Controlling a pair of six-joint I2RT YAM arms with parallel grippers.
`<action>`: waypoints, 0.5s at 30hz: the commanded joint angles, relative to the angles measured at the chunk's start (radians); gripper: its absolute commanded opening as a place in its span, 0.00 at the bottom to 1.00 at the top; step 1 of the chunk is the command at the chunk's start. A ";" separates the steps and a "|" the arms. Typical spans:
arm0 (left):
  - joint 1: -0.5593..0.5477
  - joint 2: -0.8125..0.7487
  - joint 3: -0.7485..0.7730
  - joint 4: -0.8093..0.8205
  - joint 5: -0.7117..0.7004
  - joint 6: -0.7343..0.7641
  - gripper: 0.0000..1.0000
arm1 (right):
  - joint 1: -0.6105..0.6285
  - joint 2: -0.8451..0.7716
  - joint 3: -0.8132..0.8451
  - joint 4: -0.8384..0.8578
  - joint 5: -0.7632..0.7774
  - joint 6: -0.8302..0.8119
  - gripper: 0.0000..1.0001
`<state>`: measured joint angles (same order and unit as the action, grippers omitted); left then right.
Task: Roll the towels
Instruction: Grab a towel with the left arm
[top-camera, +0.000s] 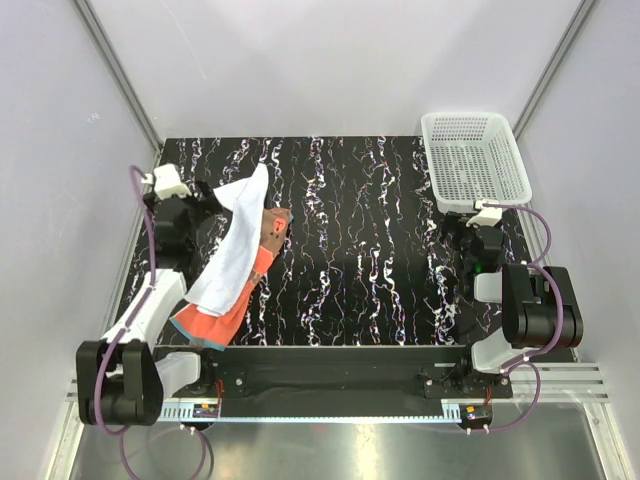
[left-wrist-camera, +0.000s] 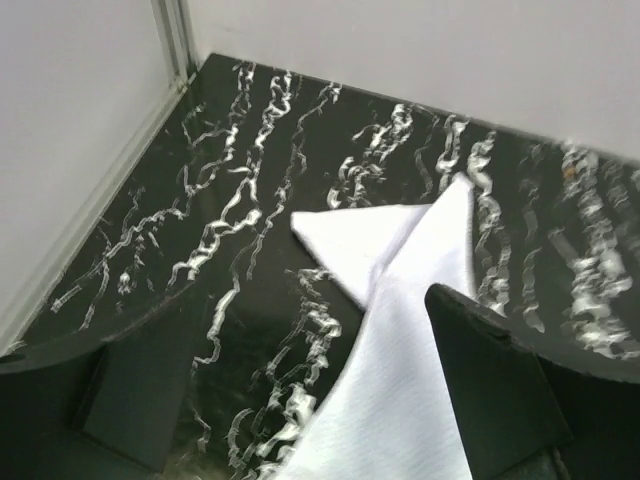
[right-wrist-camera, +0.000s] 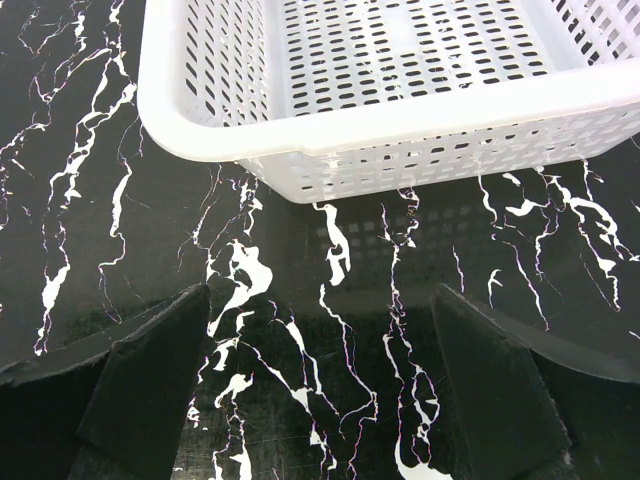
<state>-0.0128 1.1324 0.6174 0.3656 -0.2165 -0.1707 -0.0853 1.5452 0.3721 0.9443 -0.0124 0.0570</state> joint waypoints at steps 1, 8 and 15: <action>0.005 -0.019 0.102 -0.356 -0.097 -0.369 0.99 | 0.004 -0.004 0.022 0.044 -0.001 -0.011 1.00; 0.031 0.063 0.112 -0.594 0.023 -0.527 0.99 | 0.004 -0.031 0.016 0.045 0.076 0.009 1.00; 0.033 0.094 0.165 -0.626 0.040 -0.500 0.99 | 0.038 -0.296 0.207 -0.542 0.129 0.141 1.00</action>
<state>0.0162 1.2037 0.7094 -0.2478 -0.2115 -0.6571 -0.0620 1.3762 0.4686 0.6479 0.0811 0.1108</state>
